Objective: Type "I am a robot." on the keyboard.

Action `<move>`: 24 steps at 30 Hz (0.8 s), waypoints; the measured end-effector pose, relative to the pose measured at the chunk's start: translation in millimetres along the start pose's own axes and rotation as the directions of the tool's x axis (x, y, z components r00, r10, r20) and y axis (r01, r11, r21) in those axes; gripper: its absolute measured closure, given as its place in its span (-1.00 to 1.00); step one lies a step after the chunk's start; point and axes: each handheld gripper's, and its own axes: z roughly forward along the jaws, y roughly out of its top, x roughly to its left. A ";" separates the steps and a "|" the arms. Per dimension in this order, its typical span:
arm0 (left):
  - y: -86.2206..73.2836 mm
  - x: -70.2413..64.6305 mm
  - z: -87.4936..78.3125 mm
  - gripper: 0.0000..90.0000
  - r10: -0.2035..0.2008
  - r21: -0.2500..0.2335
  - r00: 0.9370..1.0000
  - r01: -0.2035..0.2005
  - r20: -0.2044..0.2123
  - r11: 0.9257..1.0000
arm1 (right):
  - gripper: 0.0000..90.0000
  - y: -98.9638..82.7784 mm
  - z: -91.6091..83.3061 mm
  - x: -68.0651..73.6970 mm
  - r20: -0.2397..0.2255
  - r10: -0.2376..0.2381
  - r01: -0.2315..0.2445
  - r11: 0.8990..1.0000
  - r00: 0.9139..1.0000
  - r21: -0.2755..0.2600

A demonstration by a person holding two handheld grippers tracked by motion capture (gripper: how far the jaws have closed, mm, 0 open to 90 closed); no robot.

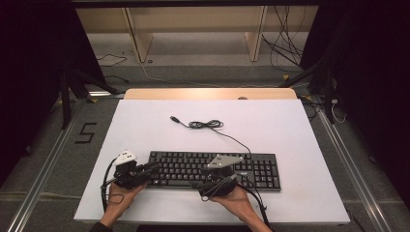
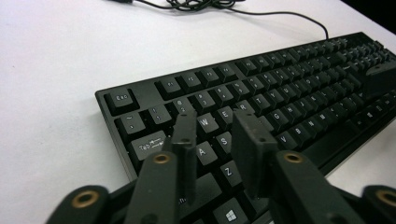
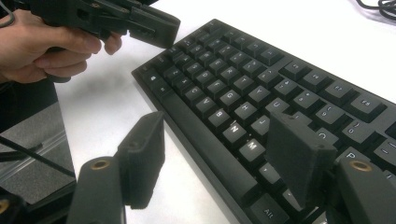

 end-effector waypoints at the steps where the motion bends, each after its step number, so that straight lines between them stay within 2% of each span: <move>1: 0.0 -0.1 0.6 0.62 0.004 0.005 1.000 -0.004 -0.002 1.000 | -0.16 -0.2 -0.2 -0.1 0.000 -0.001 0.001 1.000 1.000 0.000; 14: 1.3 1.4 8.4 0.87 0.021 0.045 1.000 -0.020 -0.018 0.999 | -0.20 -1.6 -6.5 -1.4 0.010 -0.001 0.002 1.000 1.000 -0.012; 24: 2.3 0.1 13.4 0.97 0.034 0.067 0.999 -0.032 -0.020 0.997 | -0.21 -3.6 -12.3 -2.0 0.011 0.002 -0.001 1.000 1.000 -0.020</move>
